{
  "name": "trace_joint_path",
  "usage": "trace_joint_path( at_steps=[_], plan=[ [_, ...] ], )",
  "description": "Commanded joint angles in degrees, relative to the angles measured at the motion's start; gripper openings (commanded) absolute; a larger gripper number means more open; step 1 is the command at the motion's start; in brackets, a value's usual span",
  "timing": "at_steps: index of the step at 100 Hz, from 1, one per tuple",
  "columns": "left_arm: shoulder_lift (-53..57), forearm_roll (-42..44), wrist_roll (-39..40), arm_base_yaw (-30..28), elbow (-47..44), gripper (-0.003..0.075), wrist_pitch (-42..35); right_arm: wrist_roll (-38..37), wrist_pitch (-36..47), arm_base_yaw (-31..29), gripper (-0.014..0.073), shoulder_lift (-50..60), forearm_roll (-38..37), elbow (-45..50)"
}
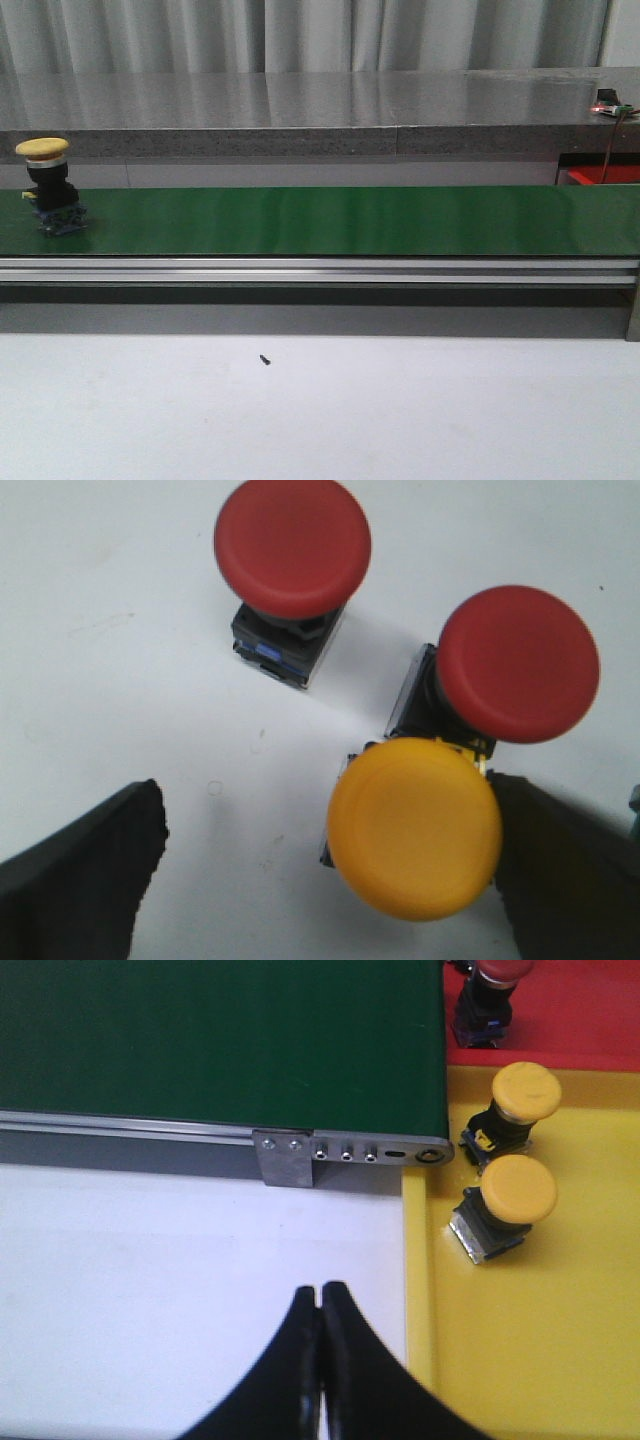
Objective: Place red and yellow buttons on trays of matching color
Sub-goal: 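Move the left gripper back over another yellow button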
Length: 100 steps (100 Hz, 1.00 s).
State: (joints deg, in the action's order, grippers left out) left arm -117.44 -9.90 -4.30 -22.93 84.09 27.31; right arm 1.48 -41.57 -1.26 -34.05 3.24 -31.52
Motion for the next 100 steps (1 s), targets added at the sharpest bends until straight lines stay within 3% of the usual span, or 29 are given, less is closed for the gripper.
trace_joint_path(
  at_steps=[1, 50, 81, 90, 100],
  plan=[
    [3.1, -0.4, 0.3, -0.1, 1.9, 0.0618, -3.6, 0.1, 3.6, 0.2, -0.0066, 0.1, -0.1, -1.5],
    [-0.1, -0.7, 0.3, 0.0, 1.9, 0.0598, -3.8, 0.1, 3.6, 0.2, -0.0066, 0.1, -0.1, -1.5],
    [-0.1, -0.8, 0.3, 0.0, 1.9, 0.0210, -4.5, 0.1, 3.6, 0.2, -0.0066, 0.1, -0.1, -1.5],
    [-0.1, -0.8, 0.3, 0.0, 1.9, 0.0155, -4.5, 0.1, 3.6, 0.2, -0.0066, 0.1, -0.1, -1.5],
    [-0.1, -0.8, 0.3, 0.0, 1.9, 0.0146, -4.4, 0.1, 3.6, 0.2, -0.0066, 0.1, -0.1, -1.5]
  ],
)
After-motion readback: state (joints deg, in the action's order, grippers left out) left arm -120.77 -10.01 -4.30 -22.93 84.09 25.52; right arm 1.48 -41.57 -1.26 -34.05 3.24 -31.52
